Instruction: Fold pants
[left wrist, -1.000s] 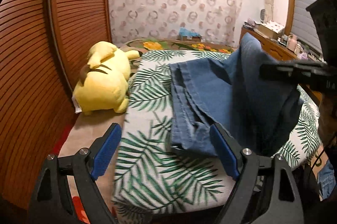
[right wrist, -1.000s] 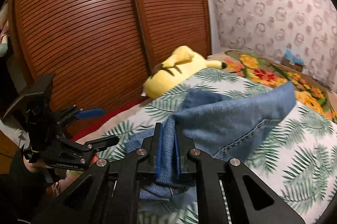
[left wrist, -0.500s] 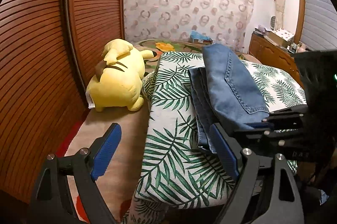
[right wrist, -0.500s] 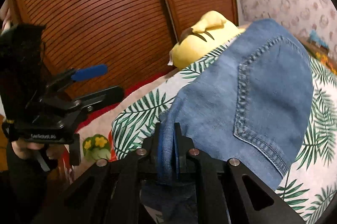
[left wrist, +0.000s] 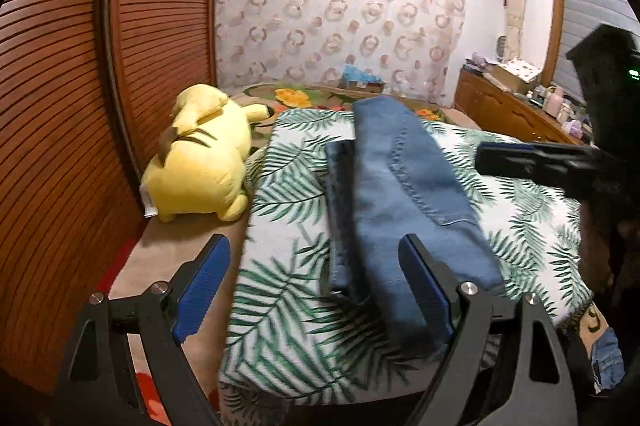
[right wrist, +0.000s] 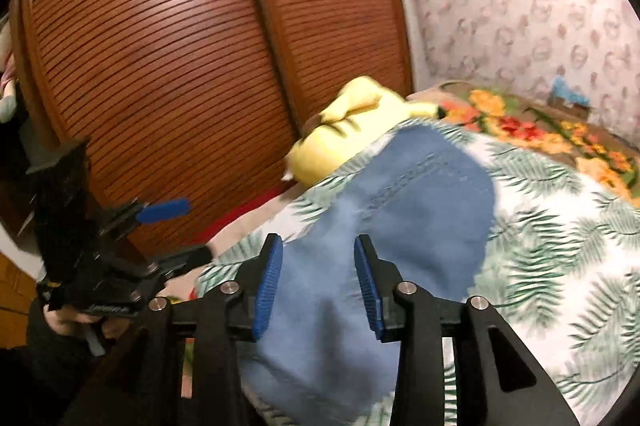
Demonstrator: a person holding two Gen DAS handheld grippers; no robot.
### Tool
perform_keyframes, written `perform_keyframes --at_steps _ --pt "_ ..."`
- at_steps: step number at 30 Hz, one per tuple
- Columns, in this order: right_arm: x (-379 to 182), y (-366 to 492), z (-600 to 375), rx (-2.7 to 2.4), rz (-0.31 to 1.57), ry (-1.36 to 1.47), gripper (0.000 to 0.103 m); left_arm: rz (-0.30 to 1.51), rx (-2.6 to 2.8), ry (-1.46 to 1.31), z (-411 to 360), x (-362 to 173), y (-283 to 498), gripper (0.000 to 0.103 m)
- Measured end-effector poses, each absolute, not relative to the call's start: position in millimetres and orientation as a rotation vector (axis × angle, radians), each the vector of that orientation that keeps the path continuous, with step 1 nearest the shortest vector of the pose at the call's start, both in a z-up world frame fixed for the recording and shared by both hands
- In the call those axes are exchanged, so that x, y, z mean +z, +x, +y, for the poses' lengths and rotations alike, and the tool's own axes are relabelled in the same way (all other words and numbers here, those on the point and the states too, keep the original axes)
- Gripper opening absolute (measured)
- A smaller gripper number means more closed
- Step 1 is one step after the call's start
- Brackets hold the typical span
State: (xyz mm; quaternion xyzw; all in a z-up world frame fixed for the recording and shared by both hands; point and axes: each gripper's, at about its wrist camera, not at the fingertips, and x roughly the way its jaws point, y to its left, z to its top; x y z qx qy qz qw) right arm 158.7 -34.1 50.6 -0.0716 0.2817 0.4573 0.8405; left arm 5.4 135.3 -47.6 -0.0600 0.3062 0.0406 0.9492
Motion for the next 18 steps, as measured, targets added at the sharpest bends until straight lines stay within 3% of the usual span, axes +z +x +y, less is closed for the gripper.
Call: perform_keyframes --at_steps 18 --pt "23 247 -24 0.737 0.665 -0.177 0.044 0.769 0.027 -0.116 107 -89 47 0.086"
